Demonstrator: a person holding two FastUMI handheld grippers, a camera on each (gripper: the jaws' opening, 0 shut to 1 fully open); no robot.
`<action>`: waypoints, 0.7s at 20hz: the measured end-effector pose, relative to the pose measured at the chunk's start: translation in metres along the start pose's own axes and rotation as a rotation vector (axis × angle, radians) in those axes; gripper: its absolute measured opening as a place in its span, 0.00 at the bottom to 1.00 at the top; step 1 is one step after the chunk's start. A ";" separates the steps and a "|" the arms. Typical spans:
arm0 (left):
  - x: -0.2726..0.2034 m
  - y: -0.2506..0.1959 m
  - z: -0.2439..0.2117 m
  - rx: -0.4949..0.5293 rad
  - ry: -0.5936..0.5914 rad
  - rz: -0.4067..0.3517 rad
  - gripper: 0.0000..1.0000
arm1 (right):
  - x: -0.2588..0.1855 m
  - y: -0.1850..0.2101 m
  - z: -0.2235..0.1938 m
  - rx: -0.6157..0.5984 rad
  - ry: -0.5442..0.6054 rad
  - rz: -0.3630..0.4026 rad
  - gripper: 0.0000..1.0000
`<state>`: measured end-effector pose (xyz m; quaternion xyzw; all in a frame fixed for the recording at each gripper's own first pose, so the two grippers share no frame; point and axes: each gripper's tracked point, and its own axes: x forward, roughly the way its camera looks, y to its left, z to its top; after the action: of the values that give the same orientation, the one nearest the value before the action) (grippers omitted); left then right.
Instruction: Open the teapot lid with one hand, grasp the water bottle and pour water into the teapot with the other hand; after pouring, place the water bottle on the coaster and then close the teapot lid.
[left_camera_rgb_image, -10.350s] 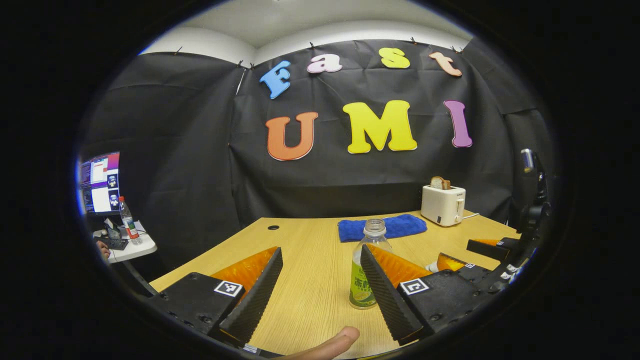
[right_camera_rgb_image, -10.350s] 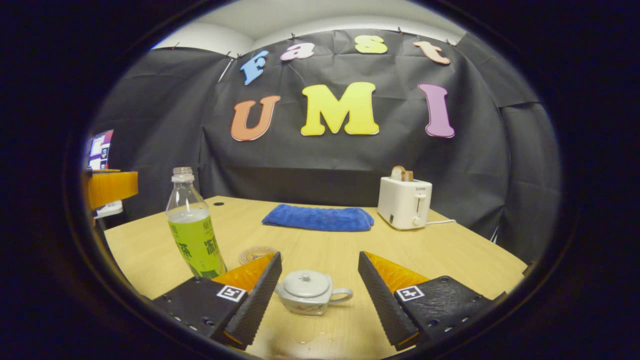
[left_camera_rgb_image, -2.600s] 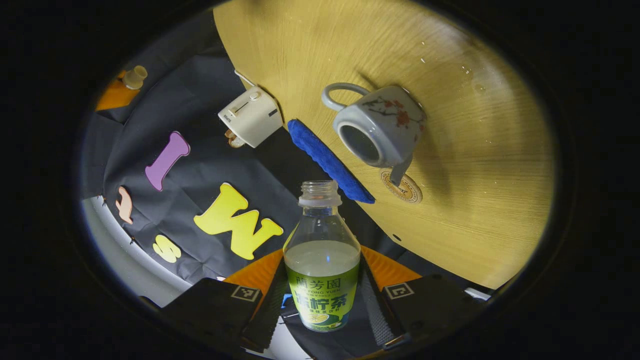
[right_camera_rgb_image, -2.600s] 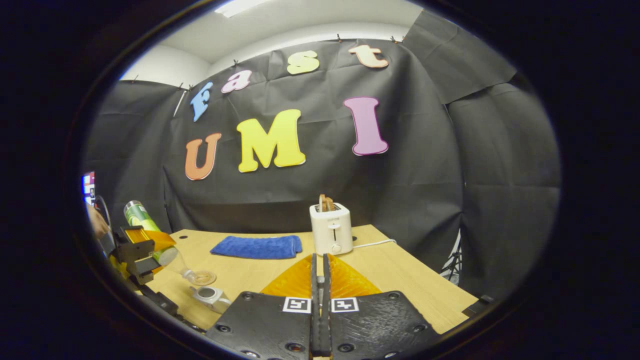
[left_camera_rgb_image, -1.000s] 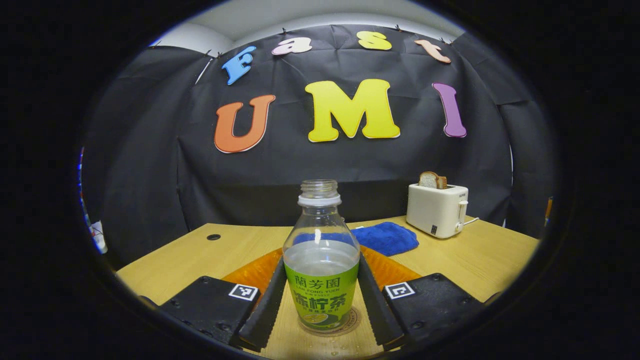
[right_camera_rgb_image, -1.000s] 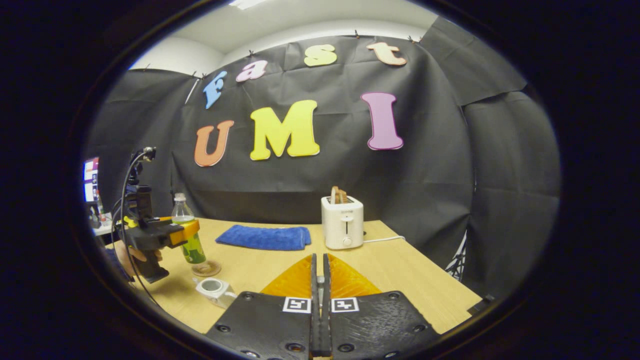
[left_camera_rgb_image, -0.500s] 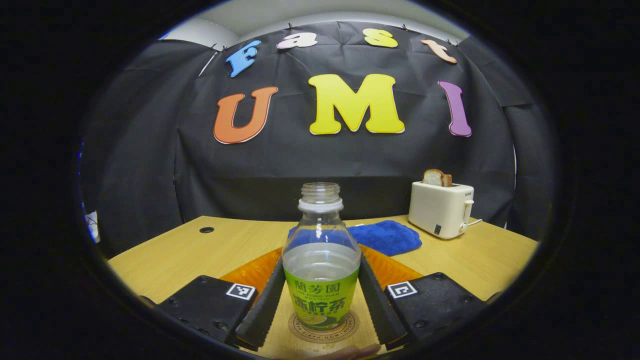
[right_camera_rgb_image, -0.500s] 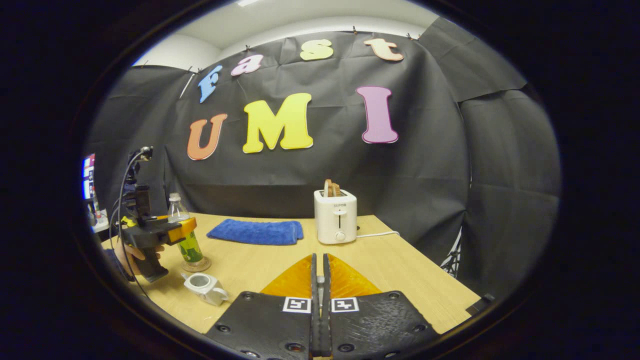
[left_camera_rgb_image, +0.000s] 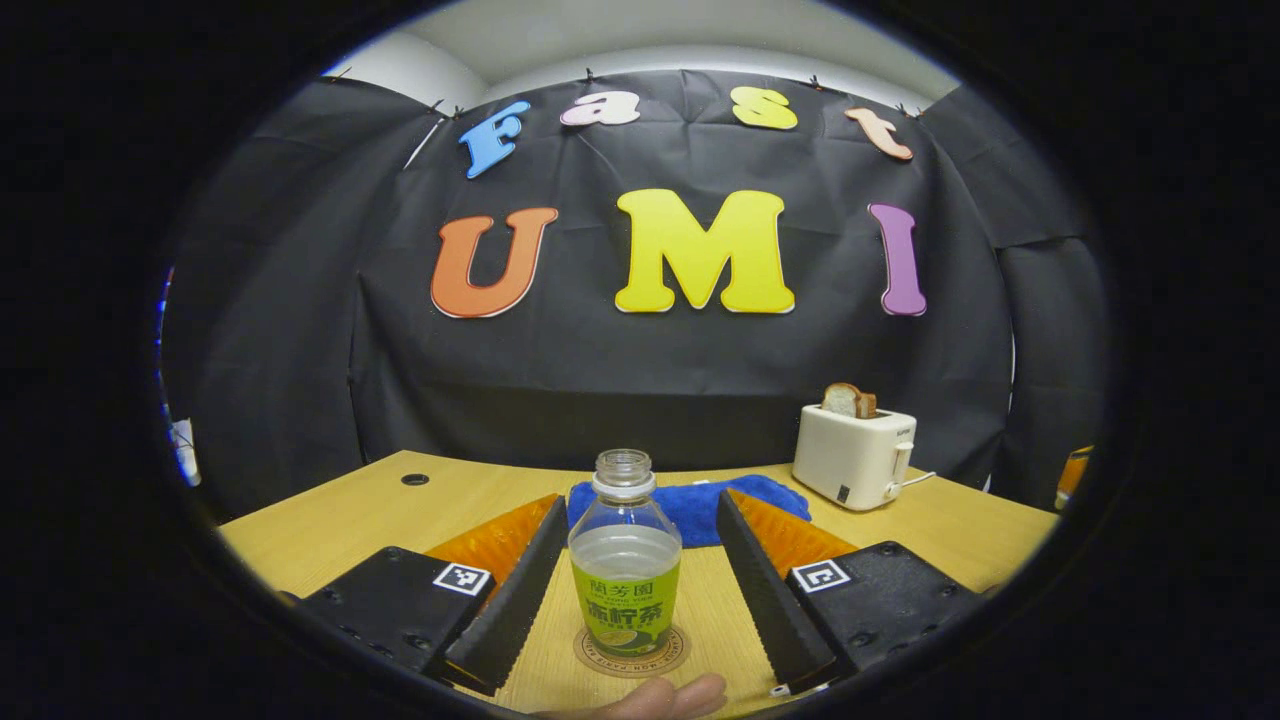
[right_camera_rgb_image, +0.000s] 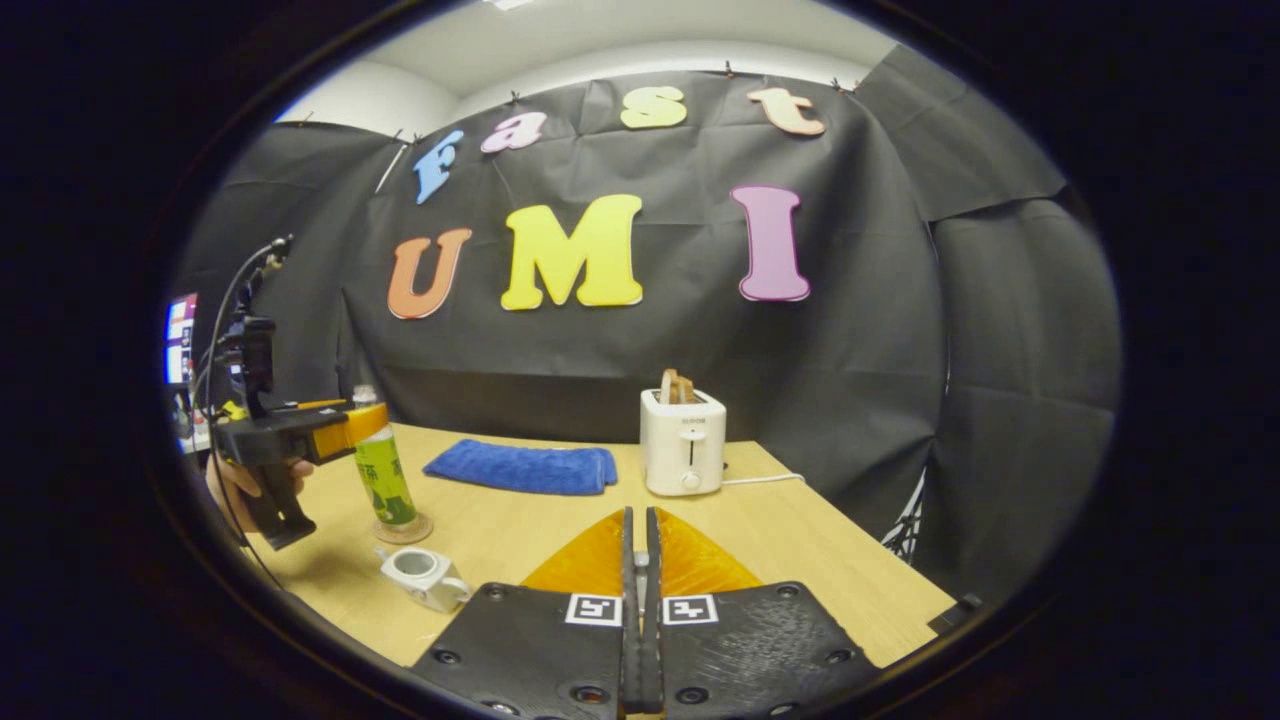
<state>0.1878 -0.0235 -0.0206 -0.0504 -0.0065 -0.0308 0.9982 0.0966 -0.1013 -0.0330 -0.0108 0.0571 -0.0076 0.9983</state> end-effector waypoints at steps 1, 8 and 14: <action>-0.009 0.006 0.007 0.006 -0.012 0.012 0.94 | -0.001 0.005 0.002 -0.007 -0.005 0.005 0.00; -0.062 0.039 0.014 -0.009 0.003 0.068 0.93 | -0.004 0.053 -0.007 -0.030 0.003 0.086 0.00; -0.097 0.059 -0.007 -0.015 0.021 0.075 0.93 | 0.004 0.110 -0.015 0.002 0.016 0.211 0.00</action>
<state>0.0949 0.0402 -0.0348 -0.0578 0.0059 0.0062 0.9983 0.1004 0.0087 -0.0506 -0.0038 0.0660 0.0975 0.9930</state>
